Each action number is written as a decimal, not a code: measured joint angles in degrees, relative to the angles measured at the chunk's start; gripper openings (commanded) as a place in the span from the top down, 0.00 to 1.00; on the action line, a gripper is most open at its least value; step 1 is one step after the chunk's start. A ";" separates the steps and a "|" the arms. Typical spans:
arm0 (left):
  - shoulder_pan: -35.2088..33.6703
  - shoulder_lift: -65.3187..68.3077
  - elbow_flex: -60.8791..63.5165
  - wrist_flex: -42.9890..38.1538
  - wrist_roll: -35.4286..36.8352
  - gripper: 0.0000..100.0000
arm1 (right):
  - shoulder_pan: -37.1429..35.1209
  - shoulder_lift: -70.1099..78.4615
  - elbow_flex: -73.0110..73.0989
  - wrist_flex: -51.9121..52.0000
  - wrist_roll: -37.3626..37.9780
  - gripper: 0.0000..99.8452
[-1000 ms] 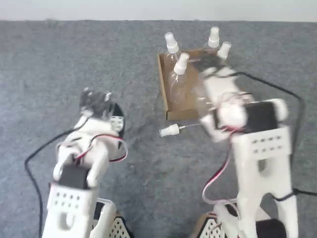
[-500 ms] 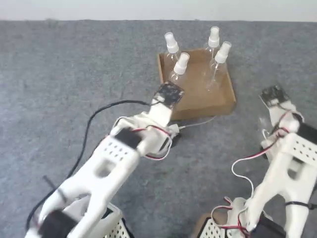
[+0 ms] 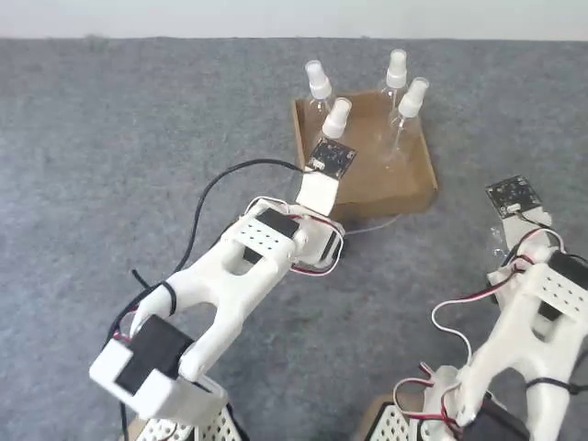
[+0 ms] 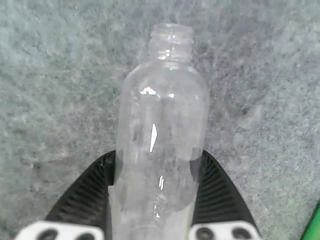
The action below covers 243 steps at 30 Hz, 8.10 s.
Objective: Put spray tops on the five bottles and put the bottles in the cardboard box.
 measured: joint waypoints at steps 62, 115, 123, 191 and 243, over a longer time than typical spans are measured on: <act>-21.45 -55.74 33.23 -2.02 -3.78 0.81 | -28.31 -52.22 35.25 8.26 -24.26 0.91; -18.90 -59.16 37.10 -6.33 -3.96 0.81 | -28.66 -74.64 45.98 17.14 -24.44 0.93; -8.53 -58.11 35.08 -0.53 -8.18 0.81 | -28.66 -74.64 45.98 17.14 -24.44 0.93; -2.02 -11.16 -5.19 23.12 -8.79 0.79 | -28.66 -74.64 45.98 17.23 -24.44 0.93; -6.59 -3.78 -2.64 15.21 -2.20 0.79 | -28.66 -74.64 45.98 17.23 -24.44 0.93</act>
